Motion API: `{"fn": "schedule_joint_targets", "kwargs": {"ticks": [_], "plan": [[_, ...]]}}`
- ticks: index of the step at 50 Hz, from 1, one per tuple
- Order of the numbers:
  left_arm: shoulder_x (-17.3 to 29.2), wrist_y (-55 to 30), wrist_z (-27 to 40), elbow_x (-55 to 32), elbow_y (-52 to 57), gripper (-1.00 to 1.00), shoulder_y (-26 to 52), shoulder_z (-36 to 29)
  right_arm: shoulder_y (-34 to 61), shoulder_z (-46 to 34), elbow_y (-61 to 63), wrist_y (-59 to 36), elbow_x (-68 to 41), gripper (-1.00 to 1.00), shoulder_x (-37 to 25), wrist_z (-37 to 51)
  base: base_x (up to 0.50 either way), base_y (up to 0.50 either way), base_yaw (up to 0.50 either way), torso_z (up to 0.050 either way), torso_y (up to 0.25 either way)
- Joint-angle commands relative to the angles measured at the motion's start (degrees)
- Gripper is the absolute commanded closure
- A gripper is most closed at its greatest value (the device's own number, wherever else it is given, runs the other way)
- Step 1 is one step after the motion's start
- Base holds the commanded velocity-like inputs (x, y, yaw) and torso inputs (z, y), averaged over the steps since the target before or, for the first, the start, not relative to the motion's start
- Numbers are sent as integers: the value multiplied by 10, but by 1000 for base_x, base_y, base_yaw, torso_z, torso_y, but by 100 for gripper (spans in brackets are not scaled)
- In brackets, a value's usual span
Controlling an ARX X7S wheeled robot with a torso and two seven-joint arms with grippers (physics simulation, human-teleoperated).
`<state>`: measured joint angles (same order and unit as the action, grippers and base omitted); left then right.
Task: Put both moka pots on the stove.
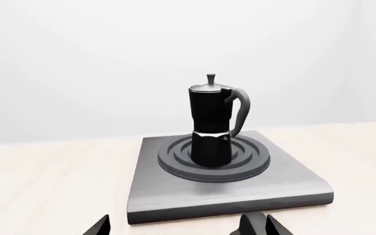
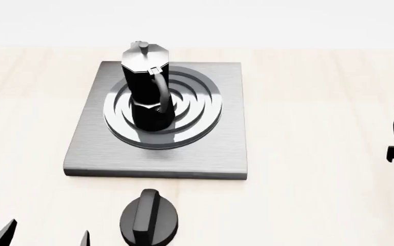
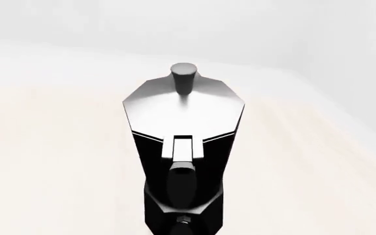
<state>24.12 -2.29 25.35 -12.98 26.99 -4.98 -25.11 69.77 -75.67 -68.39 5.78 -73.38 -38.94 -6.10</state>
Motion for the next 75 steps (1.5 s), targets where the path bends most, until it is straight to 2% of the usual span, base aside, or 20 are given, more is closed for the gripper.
{"fn": "schedule_joint_targets", "kwargs": {"ticks": [1,7,13,30,35,42,49,52,63,75], "plan": [[1,-1,0,-9,-2,-100,-1,1,23,26,150,21,36,100,-44,78,0,0,0,0,0],[2,-2,1,-11,0,-100,-2,1,33,22,235,12,43,100,-65,114,0,0,0,0,0],[5,-9,4,-12,8,-100,-1,2,42,23,268,8,44,100,-60,126,0,0,0,0,0],[8,-10,9,-10,13,-100,0,3,61,16,236,5,59,100,12,100,0,0,0,0,1],[9,-8,8,-9,10,-100,0,3,68,10,215,1,65,100,40,78,0,0,0,0,0],[11,-6,10,-10,10,-100,-1,5,82,14,130,20,64,100,100,-17,0,0,0,0,1],[9,-7,9,-10,6,-100,1,2,118,33,-57,42,54,100,195,-146,0,0,0,0,1],[10,-8,10,-9,9,-100,1,1,124,42,-65,38,61,100,203,-148,0,0,0,0,0],[11,-13,10,-11,11,-100,3,-2,100,157,-66,21,173,100,241,-173,0,0,0,0,2],[11,-10,11,-14,8,-100,4,0,86,358,-66,-8,359,100,281,-210,0,0,0,0,1]]}}
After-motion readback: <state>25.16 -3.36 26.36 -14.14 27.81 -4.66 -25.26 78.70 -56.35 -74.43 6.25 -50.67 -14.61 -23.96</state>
